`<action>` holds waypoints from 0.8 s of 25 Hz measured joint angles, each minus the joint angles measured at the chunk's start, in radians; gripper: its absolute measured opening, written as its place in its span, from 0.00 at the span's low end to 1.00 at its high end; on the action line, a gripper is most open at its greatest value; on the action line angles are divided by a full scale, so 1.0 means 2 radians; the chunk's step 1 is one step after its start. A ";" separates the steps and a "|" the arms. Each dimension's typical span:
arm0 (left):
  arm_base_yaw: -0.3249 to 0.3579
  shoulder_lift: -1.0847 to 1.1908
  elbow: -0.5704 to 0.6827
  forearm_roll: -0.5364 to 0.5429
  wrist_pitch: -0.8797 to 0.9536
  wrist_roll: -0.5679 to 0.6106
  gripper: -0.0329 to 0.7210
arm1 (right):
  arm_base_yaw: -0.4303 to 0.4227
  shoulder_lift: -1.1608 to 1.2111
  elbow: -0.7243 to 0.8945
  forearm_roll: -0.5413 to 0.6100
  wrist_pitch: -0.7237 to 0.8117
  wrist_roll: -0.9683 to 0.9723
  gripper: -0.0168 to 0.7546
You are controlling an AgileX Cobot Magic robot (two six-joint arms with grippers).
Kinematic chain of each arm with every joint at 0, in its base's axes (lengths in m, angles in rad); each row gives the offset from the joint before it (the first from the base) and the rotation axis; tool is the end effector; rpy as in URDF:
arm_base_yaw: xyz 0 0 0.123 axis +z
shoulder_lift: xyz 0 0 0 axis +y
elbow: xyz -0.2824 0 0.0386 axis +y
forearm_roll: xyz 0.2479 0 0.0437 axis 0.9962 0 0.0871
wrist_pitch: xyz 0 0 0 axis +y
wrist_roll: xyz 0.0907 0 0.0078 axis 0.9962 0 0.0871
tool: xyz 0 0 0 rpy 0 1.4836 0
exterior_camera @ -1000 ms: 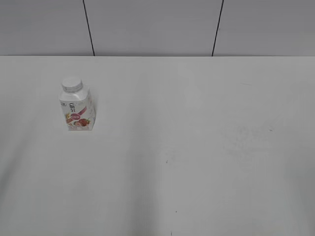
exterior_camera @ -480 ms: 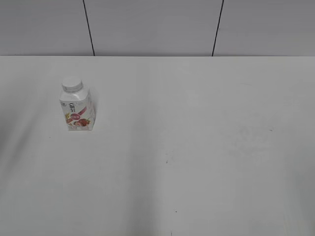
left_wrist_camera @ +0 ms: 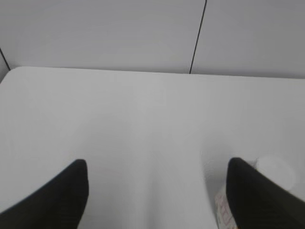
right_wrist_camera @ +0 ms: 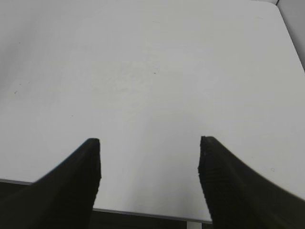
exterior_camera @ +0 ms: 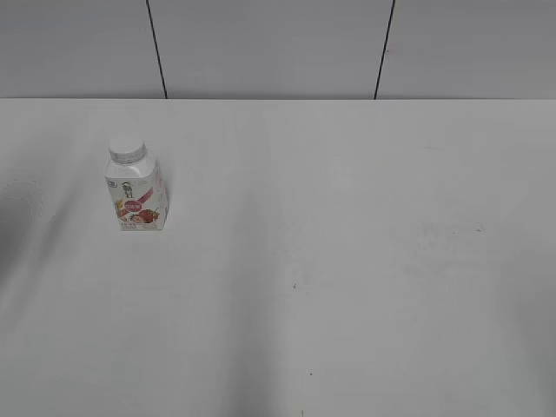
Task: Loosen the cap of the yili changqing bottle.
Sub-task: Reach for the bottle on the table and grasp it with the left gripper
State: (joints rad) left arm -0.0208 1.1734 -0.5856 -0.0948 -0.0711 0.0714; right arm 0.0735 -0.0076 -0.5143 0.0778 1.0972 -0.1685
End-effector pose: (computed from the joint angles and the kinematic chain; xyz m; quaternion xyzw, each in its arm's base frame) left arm 0.2395 -0.0044 0.2592 -0.0028 0.8416 -0.0090 0.5400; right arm -0.0098 0.0056 0.2783 -0.1060 0.8498 0.0143 0.5162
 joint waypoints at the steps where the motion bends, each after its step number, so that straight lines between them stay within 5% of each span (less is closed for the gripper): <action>1: 0.000 0.007 0.000 0.000 -0.004 0.000 0.77 | 0.000 0.000 0.000 0.000 0.000 0.000 0.69; 4: 0.000 0.023 0.012 0.017 -0.037 -0.006 0.77 | 0.000 0.000 0.000 0.000 0.000 0.000 0.69; 10: 0.008 0.072 0.053 0.221 -0.127 -0.193 0.77 | 0.000 0.000 0.000 0.000 0.000 0.000 0.69; 15: 0.007 0.103 0.056 0.310 -0.165 -0.242 0.77 | 0.000 0.000 0.000 0.000 0.000 0.000 0.69; 20: 0.051 0.114 0.056 0.507 -0.253 -0.380 0.77 | 0.000 0.000 0.000 0.000 0.000 0.000 0.69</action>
State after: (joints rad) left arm 0.0810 1.4008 -0.4731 0.9199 -0.5769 -0.6884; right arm 0.0735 -0.0076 -0.5143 0.0778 1.0972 -0.1685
